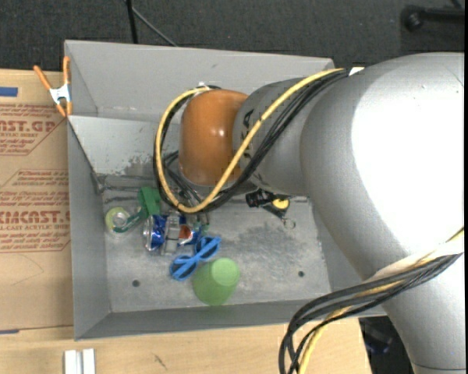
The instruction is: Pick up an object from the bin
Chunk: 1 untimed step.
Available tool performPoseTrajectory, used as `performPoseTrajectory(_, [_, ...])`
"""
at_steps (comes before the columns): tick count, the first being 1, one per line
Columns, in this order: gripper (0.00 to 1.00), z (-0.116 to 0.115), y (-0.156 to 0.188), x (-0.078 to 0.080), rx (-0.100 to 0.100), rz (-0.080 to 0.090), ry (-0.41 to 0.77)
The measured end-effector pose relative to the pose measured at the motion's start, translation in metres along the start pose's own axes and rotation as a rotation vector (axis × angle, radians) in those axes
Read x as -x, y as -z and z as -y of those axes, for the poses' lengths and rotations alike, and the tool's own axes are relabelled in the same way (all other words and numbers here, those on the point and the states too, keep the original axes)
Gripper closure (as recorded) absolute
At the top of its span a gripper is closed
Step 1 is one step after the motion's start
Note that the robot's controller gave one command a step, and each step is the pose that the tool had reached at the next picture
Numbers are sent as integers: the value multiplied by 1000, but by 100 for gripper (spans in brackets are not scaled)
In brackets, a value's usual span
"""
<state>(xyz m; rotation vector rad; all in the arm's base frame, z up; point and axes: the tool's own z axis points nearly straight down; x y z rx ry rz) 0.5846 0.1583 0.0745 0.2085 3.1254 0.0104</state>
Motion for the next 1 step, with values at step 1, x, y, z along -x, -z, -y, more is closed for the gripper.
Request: performPoseTrajectory(1, [100, -2, 39, 1, -3, -3, 2])
